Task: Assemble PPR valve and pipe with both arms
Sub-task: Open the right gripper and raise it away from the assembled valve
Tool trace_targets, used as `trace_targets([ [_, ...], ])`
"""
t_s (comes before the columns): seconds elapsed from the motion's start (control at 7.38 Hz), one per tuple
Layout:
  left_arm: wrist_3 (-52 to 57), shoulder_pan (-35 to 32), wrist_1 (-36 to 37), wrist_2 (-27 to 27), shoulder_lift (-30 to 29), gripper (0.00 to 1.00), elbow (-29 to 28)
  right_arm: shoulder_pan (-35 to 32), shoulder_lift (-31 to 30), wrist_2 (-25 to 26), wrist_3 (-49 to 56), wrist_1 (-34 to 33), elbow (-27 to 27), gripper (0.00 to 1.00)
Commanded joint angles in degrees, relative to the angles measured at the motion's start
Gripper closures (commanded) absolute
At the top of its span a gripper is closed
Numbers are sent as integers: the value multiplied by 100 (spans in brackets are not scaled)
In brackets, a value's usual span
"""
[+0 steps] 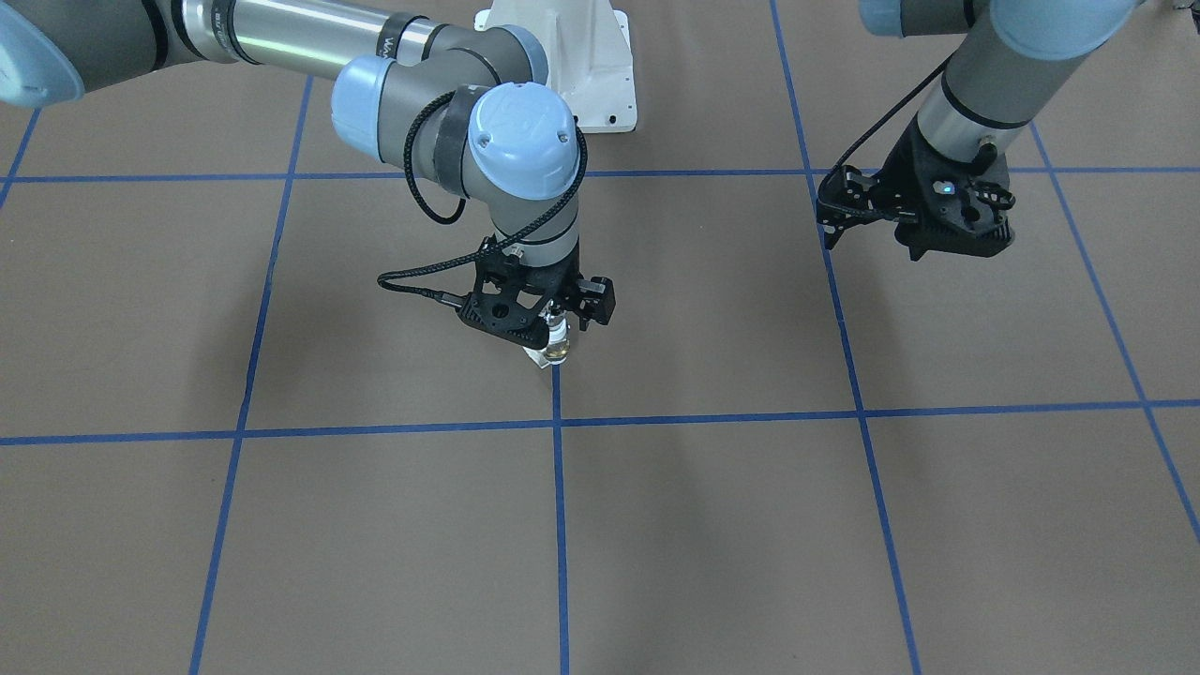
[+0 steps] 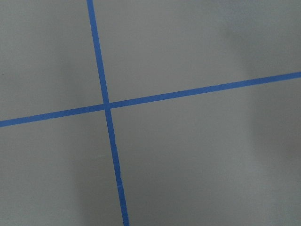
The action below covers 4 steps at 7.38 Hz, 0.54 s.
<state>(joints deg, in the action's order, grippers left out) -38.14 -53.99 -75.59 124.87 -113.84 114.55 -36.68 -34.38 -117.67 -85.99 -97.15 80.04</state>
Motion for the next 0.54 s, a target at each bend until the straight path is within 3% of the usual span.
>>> trace_targets([
  [0.0, 0, -85, 9, 72, 11, 1, 119, -76, -373, -28, 21, -14, 621, 1],
  [0.27, 113, -304, 262, 90, 64, 1, 347, -339, -1672, -150, 213, -49, 2359, 1],
  [0.41, 323, -479, 264, 90, 299, 1, 487, -523, -2182, -160, 527, -49, 2811, 0],
])
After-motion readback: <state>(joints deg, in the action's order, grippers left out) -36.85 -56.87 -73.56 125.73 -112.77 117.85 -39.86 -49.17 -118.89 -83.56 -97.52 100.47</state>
